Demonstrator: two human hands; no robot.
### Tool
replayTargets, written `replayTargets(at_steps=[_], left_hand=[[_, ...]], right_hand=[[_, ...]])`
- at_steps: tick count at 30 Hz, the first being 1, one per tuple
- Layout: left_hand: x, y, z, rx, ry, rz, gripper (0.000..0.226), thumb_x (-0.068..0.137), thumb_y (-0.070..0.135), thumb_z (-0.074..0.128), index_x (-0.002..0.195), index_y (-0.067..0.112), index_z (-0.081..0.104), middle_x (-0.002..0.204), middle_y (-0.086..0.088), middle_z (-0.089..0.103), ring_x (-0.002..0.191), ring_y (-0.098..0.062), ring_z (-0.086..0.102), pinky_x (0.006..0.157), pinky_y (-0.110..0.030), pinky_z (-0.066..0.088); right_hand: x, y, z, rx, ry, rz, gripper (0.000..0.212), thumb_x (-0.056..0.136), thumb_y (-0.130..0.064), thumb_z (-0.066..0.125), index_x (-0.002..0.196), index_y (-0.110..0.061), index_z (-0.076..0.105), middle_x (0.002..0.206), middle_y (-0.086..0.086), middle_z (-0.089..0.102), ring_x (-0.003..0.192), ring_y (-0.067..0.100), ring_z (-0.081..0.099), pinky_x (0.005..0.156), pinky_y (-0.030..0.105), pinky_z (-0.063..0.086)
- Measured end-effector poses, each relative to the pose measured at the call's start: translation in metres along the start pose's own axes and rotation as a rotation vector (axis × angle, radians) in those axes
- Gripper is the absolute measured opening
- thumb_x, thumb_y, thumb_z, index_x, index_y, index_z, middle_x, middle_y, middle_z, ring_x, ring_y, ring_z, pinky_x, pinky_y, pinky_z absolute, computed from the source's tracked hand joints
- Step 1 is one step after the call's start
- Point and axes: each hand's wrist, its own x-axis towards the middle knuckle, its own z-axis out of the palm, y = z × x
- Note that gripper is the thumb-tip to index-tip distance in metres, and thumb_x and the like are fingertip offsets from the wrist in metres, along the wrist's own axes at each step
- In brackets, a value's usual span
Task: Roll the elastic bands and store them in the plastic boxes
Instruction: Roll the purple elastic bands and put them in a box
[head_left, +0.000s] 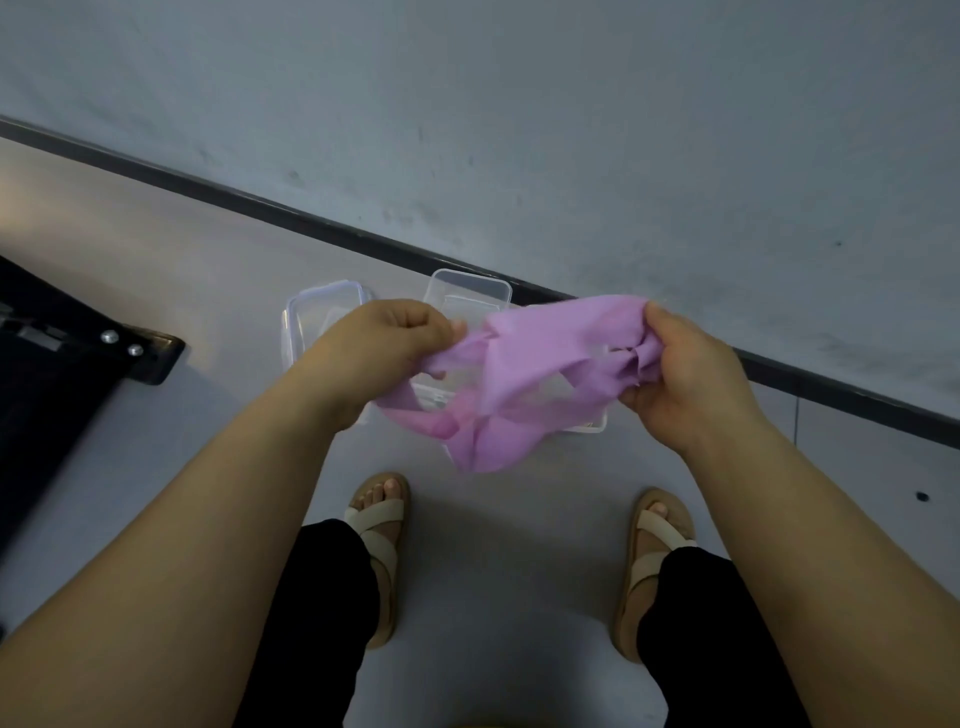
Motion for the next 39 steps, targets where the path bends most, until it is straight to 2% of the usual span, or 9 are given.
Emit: replayTargets(at_steps=[3, 8, 14, 17, 24, 30, 33, 35, 39], left_hand=[[0.003, 0.000, -0.001, -0.199, 0.087, -0.090, 0.030, 0.091, 0.018, 0.053, 0.062, 0.014, 0.053, 0.049, 0.000, 0.045, 0.041, -0.010, 0.040, 0.051, -0.024, 0.031], [0.003, 0.006, -0.013, -0.578, 0.256, -0.233, 0.024, 0.086, 0.012, 0.051, 0.065, 0.014, 0.038, 0.048, 0.000, 0.026, 0.032, -0.010, 0.020, 0.040, -0.016, 0.025], [0.002, 0.005, -0.014, -0.625, 0.055, -0.198, 0.034, 0.092, 0.018, 0.049, 0.061, 0.015, 0.037, 0.041, 0.003, 0.026, 0.033, -0.008, 0.022, 0.035, -0.015, 0.023], [0.000, 0.007, -0.013, -0.533, 0.000, -0.125, 0.034, 0.095, 0.020, 0.045, 0.062, 0.013, 0.041, 0.043, 0.002, 0.032, 0.036, -0.009, 0.025, 0.037, -0.016, 0.025], [-0.003, 0.009, -0.004, -0.521, -0.106, -0.117, 0.030, 0.098, 0.021, 0.042, 0.070, 0.013, 0.043, 0.045, 0.001, 0.039, 0.037, -0.008, 0.029, 0.036, -0.014, 0.027], [-0.011, 0.021, 0.002, -0.829, -0.200, -0.202, 0.037, 0.097, 0.025, 0.041, 0.063, 0.013, 0.041, 0.042, 0.004, 0.036, 0.033, -0.003, 0.027, 0.034, -0.012, 0.021], [-0.020, 0.029, 0.009, -1.004, -0.334, -0.209, 0.031, 0.089, 0.027, 0.045, 0.062, 0.013, 0.038, 0.041, 0.006, 0.034, 0.030, -0.002, 0.028, 0.034, -0.010, 0.019], [-0.021, 0.030, 0.014, -1.044, -0.318, -0.200, 0.031, 0.086, 0.027, 0.047, 0.059, 0.012, 0.041, 0.042, 0.005, 0.036, 0.031, -0.003, 0.028, 0.034, -0.011, 0.021], [-0.011, 0.014, 0.015, -0.370, 0.112, -0.107, 0.027, 0.090, 0.040, 0.054, 0.075, 0.017, 0.054, 0.060, 0.004, 0.056, 0.046, -0.010, 0.039, 0.051, -0.023, 0.034]], right_hand=[[0.000, -0.003, -0.002, 0.162, 0.048, 0.067, 0.012, 0.092, -0.017, 0.051, 0.084, -0.016, 0.059, 0.069, -0.001, 0.063, 0.057, 0.011, 0.060, 0.056, 0.027, 0.054], [0.003, -0.017, -0.012, 0.293, 0.088, 0.054, 0.010, 0.090, -0.016, 0.051, 0.097, -0.012, 0.057, 0.093, 0.006, 0.062, 0.081, 0.017, 0.063, 0.063, 0.031, 0.058], [-0.018, -0.006, -0.007, -0.688, -0.363, -0.125, 0.027, 0.091, -0.019, 0.051, 0.072, -0.001, 0.057, 0.066, 0.013, 0.054, 0.058, 0.020, 0.052, 0.056, 0.028, 0.042], [-0.020, -0.001, -0.007, -1.043, -0.481, -0.346, 0.032, 0.090, -0.020, 0.051, 0.072, 0.004, 0.061, 0.063, 0.005, 0.060, 0.054, 0.003, 0.054, 0.054, 0.013, 0.044], [-0.011, 0.033, -0.009, -1.614, -0.694, -0.273, 0.029, 0.087, -0.043, 0.059, 0.101, -0.018, 0.063, 0.095, 0.000, 0.064, 0.086, 0.015, 0.060, 0.078, 0.028, 0.046], [-0.006, 0.042, -0.006, -1.301, -0.642, -0.128, 0.080, 0.073, -0.046, 0.073, 0.138, -0.025, 0.033, 0.131, -0.004, 0.046, 0.114, 0.015, 0.048, 0.092, 0.026, 0.043], [-0.010, 0.042, -0.004, -1.090, -0.717, -0.098, 0.050, 0.076, -0.035, 0.074, 0.114, -0.029, 0.042, 0.108, -0.010, 0.053, 0.096, 0.008, 0.052, 0.077, 0.016, 0.046], [-0.007, 0.047, -0.006, -1.143, -0.732, -0.076, 0.029, 0.081, -0.036, 0.069, 0.101, -0.019, 0.058, 0.097, -0.005, 0.064, 0.092, 0.015, 0.059, 0.082, 0.030, 0.051], [-0.008, 0.041, -0.006, -0.827, -0.635, 0.131, 0.010, 0.091, -0.020, 0.057, 0.085, -0.014, 0.062, 0.066, -0.002, 0.064, 0.061, 0.013, 0.060, 0.064, 0.031, 0.055]])
